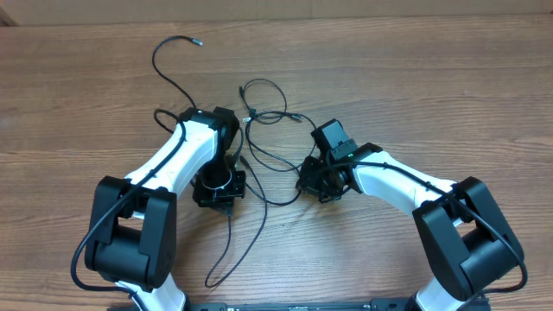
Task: Untangle cables
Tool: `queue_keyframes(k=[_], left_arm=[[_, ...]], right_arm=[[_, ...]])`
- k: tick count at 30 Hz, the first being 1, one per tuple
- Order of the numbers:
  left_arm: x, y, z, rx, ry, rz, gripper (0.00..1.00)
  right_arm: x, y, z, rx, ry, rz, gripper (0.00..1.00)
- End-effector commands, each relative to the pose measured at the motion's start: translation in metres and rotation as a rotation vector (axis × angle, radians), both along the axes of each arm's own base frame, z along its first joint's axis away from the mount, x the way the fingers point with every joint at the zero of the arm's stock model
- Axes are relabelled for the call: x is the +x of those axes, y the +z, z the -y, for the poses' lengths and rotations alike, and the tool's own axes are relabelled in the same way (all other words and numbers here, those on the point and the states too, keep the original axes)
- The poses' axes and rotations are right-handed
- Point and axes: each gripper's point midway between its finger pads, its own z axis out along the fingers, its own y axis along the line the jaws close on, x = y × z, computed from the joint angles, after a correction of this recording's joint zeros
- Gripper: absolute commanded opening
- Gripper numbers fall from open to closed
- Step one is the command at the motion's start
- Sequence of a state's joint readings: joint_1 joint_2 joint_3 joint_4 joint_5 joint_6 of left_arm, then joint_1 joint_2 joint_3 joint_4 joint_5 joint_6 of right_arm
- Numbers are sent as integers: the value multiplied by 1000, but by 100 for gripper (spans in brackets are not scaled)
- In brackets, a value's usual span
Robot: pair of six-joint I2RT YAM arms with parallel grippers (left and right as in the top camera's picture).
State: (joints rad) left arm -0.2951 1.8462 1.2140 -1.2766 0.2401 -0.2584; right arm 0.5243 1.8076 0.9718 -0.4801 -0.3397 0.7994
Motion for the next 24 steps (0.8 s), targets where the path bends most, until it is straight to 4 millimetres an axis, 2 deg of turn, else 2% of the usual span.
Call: queue_keyframes(k=[1, 7, 19, 24], left_arm=[[-5, 4, 20, -139, -63, -8, 8], [-3, 0, 29, -139, -121, 26, 27], [1, -7, 46, -152, -165, 81, 27], [-9, -17, 43, -138, -149, 57, 33]], right_arm=[[-2, -4, 0, -10, 10, 0, 17], [-2, -4, 0, -10, 10, 0, 17], [-2, -4, 0, -10, 10, 0, 17], [-2, -4, 1, -11, 10, -1, 18]])
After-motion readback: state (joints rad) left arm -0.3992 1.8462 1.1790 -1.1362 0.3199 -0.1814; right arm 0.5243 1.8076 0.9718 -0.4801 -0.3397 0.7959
